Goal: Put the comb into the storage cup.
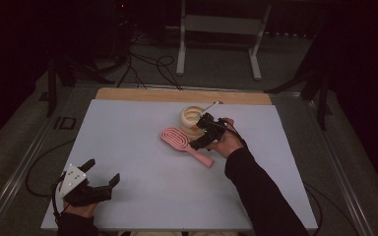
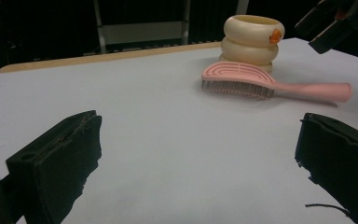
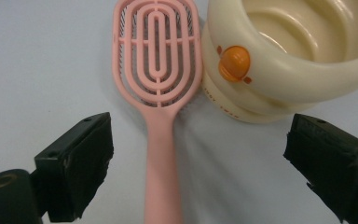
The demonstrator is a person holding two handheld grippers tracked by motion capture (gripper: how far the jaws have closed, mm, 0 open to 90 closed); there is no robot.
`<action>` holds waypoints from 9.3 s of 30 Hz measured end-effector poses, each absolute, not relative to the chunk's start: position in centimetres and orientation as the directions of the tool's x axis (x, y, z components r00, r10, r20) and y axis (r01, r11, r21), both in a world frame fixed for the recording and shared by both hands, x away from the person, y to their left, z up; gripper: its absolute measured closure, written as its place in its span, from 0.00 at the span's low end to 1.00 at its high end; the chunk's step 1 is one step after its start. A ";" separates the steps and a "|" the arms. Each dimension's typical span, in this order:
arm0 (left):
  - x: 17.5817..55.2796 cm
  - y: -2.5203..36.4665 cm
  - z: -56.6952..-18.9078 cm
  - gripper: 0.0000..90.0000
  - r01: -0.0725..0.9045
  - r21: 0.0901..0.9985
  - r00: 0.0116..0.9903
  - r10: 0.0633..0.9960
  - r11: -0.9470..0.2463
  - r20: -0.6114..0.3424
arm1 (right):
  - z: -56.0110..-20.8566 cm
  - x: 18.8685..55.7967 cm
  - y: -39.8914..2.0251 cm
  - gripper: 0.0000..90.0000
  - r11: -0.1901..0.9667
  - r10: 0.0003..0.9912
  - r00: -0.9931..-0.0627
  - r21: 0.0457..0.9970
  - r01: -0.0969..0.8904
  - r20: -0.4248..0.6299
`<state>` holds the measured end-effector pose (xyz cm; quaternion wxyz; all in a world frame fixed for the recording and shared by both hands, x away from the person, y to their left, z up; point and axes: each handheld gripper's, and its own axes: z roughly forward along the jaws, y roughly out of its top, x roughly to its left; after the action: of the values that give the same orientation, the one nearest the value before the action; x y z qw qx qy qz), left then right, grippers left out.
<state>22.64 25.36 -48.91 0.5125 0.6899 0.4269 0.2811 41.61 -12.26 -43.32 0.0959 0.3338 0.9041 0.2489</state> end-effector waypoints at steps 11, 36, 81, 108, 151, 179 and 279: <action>22.7 25.3 -48.9 0.01 0.303 0.946 0.480 0.876 -0.112 -0.050 | -44.4 42.4 -11.7 0.08 0.664 0.650 -0.760 0.484 0.570 0.002; 22.7 25.3 -48.9 0.01 0.303 0.946 0.482 0.875 -0.115 -0.048 | -45.8 43.2 -10.8 0.08 0.672 0.662 -0.750 0.437 0.598 0.008; 22.7 25.3 -49.0 0.01 0.308 0.943 0.484 0.874 -0.122 -0.045 | -48.6 43.0 -8.9 0.08 0.713 0.639 -0.768 0.337 0.615 0.048; 22.8 25.3 -49.0 0.01 0.316 0.940 0.481 0.876 -0.131 -0.040 | -49.5 43.2 -8.5 0.29 0.686 0.672 -0.736 0.303 0.661 0.083; 22.9 25.0 -49.1 0.02 0.324 0.934 0.476 0.879 -0.151 -0.023 | -49.4 42.6 -8.9 0.77 0.735 0.622 -0.781 0.302 0.607 0.059; 23.0 24.9 -49.2 0.02 0.333 0.929 0.475 0.880 -0.161 -0.017 | -47.8 39.9 -10.5 0.77 0.721 0.557 -0.828 0.459 0.519 0.063; 26.6 19.6 -45.6 0.00 0.380 0.912 0.537 0.840 -0.158 -0.078 | -45.3 30.3 -18.7 0.77 0.413 0.672 -0.741 0.832 0.370 -0.005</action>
<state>26.58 19.58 -45.61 0.4938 0.7244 0.4209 0.2331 30.26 -18.66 -45.31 0.1718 0.3164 0.8229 0.4396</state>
